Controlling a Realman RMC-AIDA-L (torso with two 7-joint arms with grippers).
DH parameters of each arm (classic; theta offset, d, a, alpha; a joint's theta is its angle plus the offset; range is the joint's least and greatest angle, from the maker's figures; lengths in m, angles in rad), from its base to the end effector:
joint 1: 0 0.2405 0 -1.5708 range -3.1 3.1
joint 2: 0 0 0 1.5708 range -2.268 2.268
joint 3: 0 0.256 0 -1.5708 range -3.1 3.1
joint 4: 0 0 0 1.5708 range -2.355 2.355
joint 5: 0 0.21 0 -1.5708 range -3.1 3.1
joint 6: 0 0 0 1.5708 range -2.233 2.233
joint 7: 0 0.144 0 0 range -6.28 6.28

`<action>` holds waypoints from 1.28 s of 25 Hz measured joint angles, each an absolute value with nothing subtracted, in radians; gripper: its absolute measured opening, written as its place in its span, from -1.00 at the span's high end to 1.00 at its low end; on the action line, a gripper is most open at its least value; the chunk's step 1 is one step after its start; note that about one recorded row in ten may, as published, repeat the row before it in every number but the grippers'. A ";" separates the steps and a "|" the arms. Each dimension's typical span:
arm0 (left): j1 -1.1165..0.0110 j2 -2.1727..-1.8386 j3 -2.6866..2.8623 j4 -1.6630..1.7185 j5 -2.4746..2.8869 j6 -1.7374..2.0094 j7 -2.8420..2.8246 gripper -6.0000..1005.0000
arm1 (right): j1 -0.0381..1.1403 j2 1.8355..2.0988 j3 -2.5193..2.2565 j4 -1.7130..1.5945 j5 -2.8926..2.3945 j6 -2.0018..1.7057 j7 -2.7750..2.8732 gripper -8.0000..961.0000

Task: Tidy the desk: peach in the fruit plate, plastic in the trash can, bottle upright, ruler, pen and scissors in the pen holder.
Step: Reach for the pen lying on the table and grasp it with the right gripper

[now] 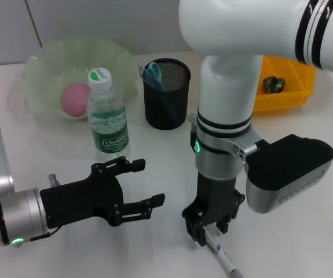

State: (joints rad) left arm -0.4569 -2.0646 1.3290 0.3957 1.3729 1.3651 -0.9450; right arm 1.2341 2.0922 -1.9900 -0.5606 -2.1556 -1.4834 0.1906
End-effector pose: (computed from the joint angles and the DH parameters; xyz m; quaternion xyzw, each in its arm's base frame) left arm -0.2583 0.2913 -0.0738 -0.9464 -0.1209 -0.2747 0.1191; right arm 0.1197 0.3365 -0.1147 0.5173 0.7606 0.1140 0.3753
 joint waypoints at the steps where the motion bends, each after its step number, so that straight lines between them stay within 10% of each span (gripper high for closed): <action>1: -0.457 -2.065 1.329 0.396 1.373 1.365 -0.945 -0.66 | 1.235 2.092 -1.990 -0.560 -2.154 -1.482 0.191 -0.06; 32: -0.459 -2.065 1.328 0.399 1.373 1.368 -0.945 -0.66 | 1.238 2.092 -2.080 -0.562 -2.096 -1.445 0.272 0.64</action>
